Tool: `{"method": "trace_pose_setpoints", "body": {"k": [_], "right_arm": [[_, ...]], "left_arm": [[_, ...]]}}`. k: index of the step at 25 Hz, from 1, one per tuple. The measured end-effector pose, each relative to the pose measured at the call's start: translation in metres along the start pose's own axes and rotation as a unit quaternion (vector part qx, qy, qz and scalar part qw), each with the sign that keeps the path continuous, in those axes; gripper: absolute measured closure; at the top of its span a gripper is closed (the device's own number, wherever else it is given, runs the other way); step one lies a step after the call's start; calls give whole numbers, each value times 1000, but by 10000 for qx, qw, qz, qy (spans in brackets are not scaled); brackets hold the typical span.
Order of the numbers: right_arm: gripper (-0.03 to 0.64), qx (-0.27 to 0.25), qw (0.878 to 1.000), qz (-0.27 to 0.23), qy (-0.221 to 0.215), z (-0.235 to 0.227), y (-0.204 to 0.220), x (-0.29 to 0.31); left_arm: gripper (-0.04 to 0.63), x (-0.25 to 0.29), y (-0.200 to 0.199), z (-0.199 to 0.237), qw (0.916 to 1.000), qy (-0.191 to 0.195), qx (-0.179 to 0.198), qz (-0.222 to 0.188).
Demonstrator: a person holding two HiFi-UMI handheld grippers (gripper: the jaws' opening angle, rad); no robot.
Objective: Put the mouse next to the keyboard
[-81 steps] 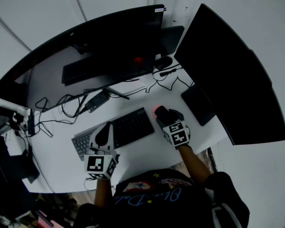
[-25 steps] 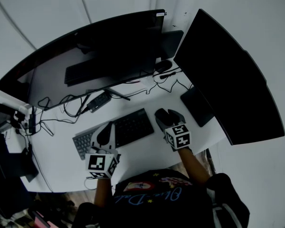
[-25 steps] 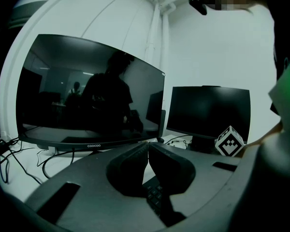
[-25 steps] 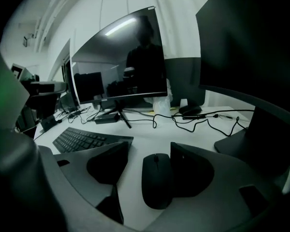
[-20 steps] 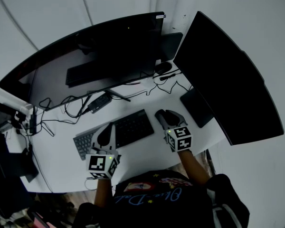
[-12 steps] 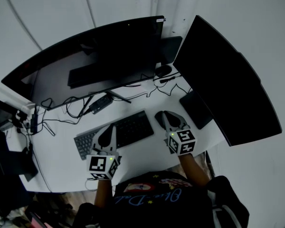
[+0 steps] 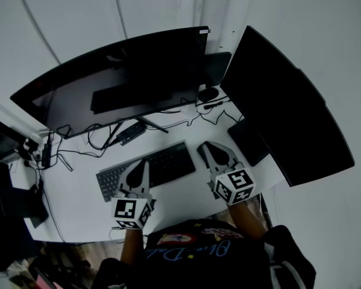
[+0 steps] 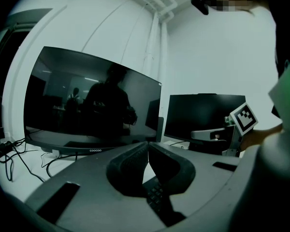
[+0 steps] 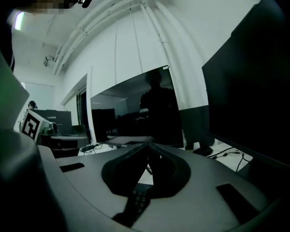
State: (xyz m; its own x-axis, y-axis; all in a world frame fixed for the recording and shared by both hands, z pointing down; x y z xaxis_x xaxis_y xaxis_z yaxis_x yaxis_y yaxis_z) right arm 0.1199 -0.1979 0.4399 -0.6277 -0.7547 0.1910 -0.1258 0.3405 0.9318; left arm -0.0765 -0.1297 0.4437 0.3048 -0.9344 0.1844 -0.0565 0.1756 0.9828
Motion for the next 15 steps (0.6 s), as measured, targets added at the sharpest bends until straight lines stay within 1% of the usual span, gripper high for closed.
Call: {"method": "trace_pose_setpoints", "body": {"k": [2,5,15], "right_arm": [[619,-37,9999,-78,-112,8,-7,-3],[619,-80,9997,-148,-191,16,-13,-6],[620,-146,9995,-134,-260,27,-12,-13]], "left_arm": [[593,-2,-1,-1,10000,13,83,-11],[593,-5,-1,-3,10000,0,19,-7],[593,-14,-1,-6,9999,28,117,-17]]}}
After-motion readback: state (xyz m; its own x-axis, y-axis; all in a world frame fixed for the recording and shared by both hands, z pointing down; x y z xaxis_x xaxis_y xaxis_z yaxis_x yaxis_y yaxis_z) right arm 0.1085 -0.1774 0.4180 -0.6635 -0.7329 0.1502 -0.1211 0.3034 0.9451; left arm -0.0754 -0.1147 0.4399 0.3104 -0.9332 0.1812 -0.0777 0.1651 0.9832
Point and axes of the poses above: the fingertips, and each gripper's own axes: x forward along the fingers, z to its left, y out of its underside, the point moved 2 cm from there along -x, backward along the fingers, and after that the axes turned 8 degrees about x, right-handed, at the moved point
